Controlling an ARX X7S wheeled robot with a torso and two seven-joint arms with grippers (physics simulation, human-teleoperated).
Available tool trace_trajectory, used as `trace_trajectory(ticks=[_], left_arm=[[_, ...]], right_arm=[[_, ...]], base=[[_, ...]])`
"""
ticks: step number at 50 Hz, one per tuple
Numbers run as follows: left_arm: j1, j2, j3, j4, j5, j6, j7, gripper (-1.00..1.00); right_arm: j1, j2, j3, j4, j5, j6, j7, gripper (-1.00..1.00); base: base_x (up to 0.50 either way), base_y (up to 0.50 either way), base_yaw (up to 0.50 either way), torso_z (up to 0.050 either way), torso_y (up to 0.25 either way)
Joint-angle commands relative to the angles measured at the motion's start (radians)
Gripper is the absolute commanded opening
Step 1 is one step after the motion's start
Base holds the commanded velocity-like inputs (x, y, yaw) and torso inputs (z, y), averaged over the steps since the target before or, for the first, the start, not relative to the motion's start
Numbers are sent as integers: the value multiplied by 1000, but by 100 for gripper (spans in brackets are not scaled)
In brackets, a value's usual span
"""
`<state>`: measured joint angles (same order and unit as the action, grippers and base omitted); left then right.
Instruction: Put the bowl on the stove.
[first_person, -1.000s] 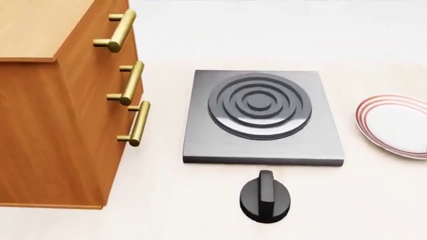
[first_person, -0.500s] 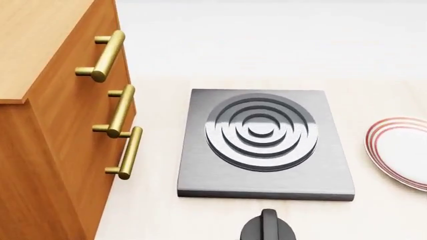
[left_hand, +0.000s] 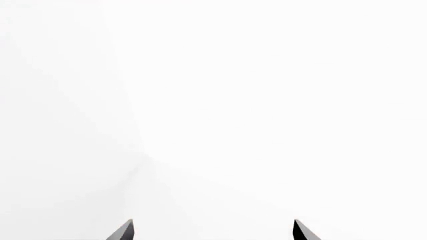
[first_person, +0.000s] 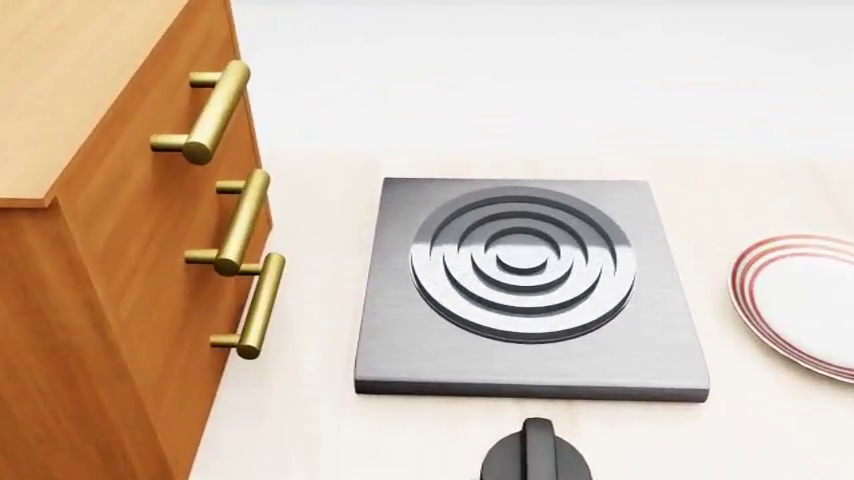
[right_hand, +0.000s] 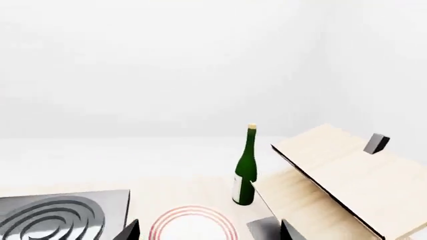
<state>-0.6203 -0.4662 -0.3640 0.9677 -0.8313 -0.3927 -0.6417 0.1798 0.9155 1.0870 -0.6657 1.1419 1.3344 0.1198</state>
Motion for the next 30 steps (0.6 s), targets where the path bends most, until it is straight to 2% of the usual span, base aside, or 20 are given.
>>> trace_trajectory(ticks=[1, 5, 11, 15, 24, 30], left_arm=[[15, 6, 16, -7, 19, 15, 8, 100], [18, 7, 20, -12, 20, 19, 10, 100], [18, 4, 20, -16, 21, 22, 8, 100], [23, 3, 20, -20, 25, 27, 11, 100], [30, 3, 22, -26, 33, 37, 13, 100], [34, 2, 26, -26, 37, 41, 14, 100]], right_arm=[[-10, 134, 145, 108, 178, 160, -128, 100], [-126, 141, 217, 90, 121, 178, -257, 100], [-262, 173, 250, 94, 83, 210, -346, 100], [-332, 186, 292, 121, 121, 223, -344, 100], [-522, 143, 382, 134, 18, 198, -405, 100], [-572, 133, 419, 135, 16, 198, -426, 100]], base=[[0, 0, 0, 0, 0], [0, 0, 0, 0, 0], [0, 0, 0, 0, 0], [0, 0, 0, 0, 0], [0, 0, 0, 0, 0], [0, 0, 0, 0, 0]])
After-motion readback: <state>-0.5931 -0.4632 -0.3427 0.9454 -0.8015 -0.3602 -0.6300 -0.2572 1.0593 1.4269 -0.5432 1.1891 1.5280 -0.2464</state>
